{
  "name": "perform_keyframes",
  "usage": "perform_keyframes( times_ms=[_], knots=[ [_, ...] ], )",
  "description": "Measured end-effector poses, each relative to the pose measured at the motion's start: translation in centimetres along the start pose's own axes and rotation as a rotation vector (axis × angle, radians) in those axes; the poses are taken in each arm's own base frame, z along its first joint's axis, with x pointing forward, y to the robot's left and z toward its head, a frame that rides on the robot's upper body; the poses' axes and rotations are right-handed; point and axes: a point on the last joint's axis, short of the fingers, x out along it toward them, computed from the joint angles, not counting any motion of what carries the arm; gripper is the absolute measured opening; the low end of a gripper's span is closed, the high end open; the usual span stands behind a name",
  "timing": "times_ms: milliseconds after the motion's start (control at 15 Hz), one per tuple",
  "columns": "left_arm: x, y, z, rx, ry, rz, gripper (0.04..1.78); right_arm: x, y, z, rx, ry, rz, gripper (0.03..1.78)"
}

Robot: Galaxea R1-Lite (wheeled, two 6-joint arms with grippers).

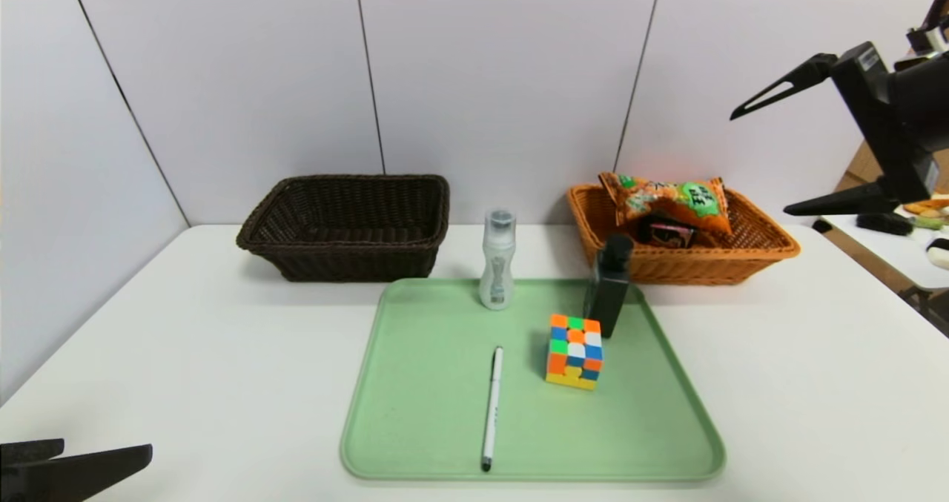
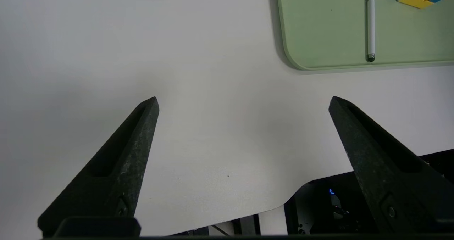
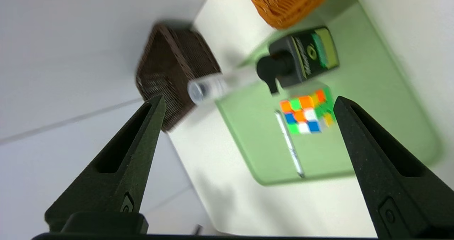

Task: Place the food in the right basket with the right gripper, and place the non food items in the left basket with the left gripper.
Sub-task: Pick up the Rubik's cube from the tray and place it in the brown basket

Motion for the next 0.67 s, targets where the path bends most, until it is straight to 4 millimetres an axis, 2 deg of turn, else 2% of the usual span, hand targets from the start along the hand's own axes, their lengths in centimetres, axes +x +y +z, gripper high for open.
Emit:
perform_keyframes(
  times_ms=[133,267,467,667],
  knots=[
    [-0.1,-0.4,1.2,0.003,-0.001,-0.004,1.69,-2.1,-0.2,-2.3,-0.150,0.042,-0.019,1.66],
    [-0.2,-1.1,2.4,0.019,0.022,-0.032,1.69,-3.1,-1.0,-4.4,-0.283,0.059,-0.073,1.67],
    [-0.4,-3.1,5.1,-0.002,0.082,-0.107,1.69,-2.7,-3.2,-6.8,-0.474,0.040,-0.226,1.68],
    [1.2,-6.7,8.4,0.008,0.140,-0.172,1.69,-2.5,-4.8,-7.9,-0.603,-0.019,-0.309,1.69]
  ],
)
